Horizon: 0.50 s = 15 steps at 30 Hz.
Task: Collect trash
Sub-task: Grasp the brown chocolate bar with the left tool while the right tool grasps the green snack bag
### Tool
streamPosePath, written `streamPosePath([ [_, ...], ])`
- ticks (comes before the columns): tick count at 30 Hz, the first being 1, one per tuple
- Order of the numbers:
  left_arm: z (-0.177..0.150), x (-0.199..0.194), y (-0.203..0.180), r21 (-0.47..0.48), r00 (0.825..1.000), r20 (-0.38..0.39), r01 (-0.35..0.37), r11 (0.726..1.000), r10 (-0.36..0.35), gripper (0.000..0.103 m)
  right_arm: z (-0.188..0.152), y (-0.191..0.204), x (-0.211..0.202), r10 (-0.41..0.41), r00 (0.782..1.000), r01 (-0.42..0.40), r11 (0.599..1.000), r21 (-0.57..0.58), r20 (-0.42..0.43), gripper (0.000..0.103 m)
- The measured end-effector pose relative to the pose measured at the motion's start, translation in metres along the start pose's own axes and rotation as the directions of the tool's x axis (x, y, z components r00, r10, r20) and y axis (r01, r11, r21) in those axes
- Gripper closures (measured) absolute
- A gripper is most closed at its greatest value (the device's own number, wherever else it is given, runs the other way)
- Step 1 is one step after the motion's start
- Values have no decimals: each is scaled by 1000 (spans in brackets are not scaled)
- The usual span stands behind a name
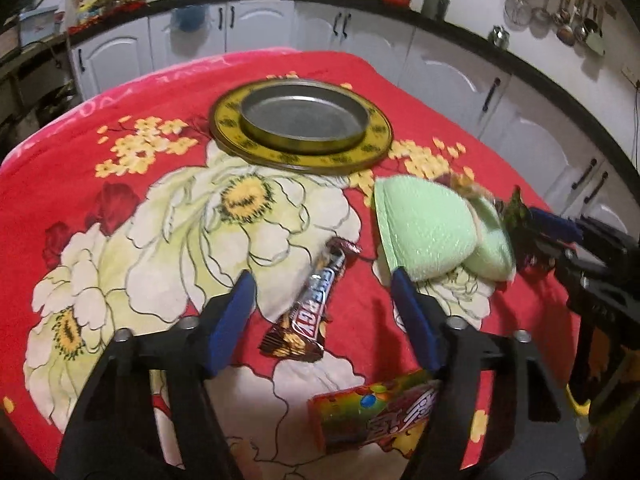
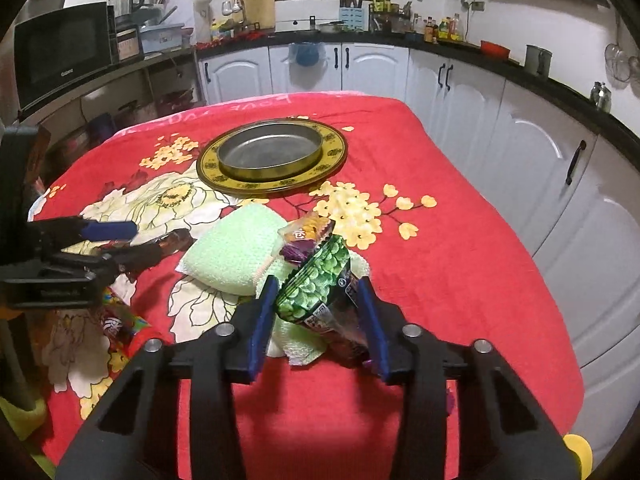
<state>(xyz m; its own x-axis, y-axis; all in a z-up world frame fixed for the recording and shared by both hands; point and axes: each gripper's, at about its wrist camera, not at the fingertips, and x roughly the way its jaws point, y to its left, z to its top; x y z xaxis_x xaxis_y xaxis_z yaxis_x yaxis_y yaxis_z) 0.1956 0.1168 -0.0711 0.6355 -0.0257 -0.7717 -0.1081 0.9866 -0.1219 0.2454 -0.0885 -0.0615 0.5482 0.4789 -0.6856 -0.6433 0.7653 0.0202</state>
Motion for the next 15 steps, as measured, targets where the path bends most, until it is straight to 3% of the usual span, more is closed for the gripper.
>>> streamPosePath([
  [1, -1, 2, -1, 7, 1000, -9, -3, 1000, 3, 48, 0, 0, 0, 0, 1000, 0, 1000, 2, 4, 66],
  [3, -3, 8, -4, 21, 999, -37, -8, 1000, 9, 64, 0, 0, -5, 11, 1000, -11, 1000, 19, 18, 67],
  [5, -6, 13, -4, 32, 998, -58, -33, 999, 34, 73, -2, -1, -11, 18, 999, -19, 999, 41, 35, 68],
  [8, -7, 16, 0, 18, 997, -73, -24, 1000, 25, 76, -7, -2, -20, 33, 998, -37, 997, 74, 49, 70],
  [10, -6, 15, 2, 3, 997, -71, -22, 1000, 22, 82, -9, 0, -29, 40, 997, -45, 996, 77, 66, 71],
  [11, -6, 15, 4, -4, 997, -69, -20, 1000, 19, 91, -9, 2, -33, 44, 996, -49, 996, 77, 72, 71],
  [15, -4, 11, 5, -20, 998, -59, -8, 1000, 7, 93, -12, 7, -49, 65, 992, -74, 993, 86, 105, 74],
])
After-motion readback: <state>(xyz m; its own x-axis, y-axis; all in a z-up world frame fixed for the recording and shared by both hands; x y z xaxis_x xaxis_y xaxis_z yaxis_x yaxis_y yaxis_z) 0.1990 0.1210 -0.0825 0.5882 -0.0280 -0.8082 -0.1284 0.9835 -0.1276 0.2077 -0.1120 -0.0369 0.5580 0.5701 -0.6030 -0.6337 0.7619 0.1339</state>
